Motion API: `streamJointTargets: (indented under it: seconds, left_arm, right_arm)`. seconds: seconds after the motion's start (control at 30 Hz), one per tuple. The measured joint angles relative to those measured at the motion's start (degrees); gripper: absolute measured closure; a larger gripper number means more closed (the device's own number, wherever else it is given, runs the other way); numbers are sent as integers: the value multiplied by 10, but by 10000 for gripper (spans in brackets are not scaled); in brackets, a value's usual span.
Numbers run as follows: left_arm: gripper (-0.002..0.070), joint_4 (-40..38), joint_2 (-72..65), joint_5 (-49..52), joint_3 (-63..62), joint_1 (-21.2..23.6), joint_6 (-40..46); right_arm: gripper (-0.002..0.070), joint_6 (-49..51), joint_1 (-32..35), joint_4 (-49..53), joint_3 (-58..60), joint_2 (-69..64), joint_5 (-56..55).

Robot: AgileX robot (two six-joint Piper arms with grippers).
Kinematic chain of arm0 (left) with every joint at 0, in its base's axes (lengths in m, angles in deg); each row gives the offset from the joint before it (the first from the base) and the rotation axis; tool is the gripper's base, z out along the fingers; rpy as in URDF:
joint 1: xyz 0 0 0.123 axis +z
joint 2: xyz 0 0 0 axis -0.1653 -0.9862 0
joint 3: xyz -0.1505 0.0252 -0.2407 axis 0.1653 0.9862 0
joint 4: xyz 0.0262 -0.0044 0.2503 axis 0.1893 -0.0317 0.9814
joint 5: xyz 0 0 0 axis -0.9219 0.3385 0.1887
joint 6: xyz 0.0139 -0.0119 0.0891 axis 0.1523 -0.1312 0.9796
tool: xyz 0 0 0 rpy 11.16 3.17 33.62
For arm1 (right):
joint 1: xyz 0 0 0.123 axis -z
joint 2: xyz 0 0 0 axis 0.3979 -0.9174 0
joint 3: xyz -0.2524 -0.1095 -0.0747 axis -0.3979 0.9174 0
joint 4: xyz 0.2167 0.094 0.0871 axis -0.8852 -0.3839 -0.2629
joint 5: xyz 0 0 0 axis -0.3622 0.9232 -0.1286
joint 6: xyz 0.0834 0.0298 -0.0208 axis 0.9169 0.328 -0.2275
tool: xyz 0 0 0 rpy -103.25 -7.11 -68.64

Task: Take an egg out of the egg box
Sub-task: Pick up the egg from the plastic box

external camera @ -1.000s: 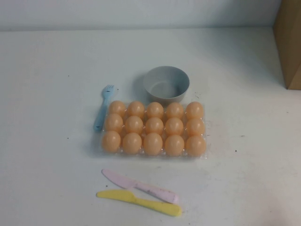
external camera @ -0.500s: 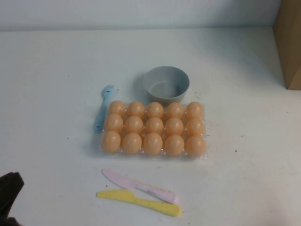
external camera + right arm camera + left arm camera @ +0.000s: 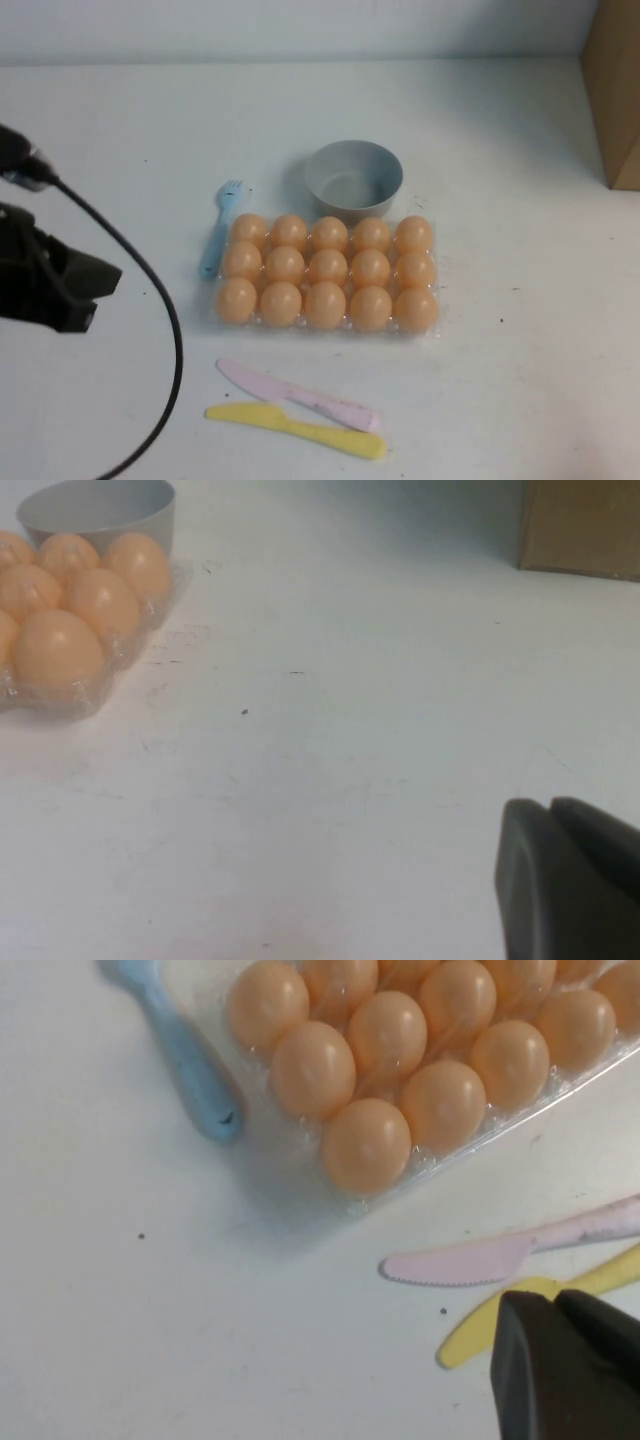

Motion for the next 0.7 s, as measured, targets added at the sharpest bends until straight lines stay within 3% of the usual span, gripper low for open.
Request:
streamJointTargets:
  seconds: [0.27,0.57,0.7]
  left_arm:
    - [679,44,-117,42,-141,-26,27]
    - [680,119,-193,69,-193,-161,104]
    - [680,140,-223,71,-194,-187,115]
  right_arm:
    - [694,0,0,0,0,0,0]
    - [694,0,0,0,0,0,0]
    - [694,0,0,0,0,0,0]
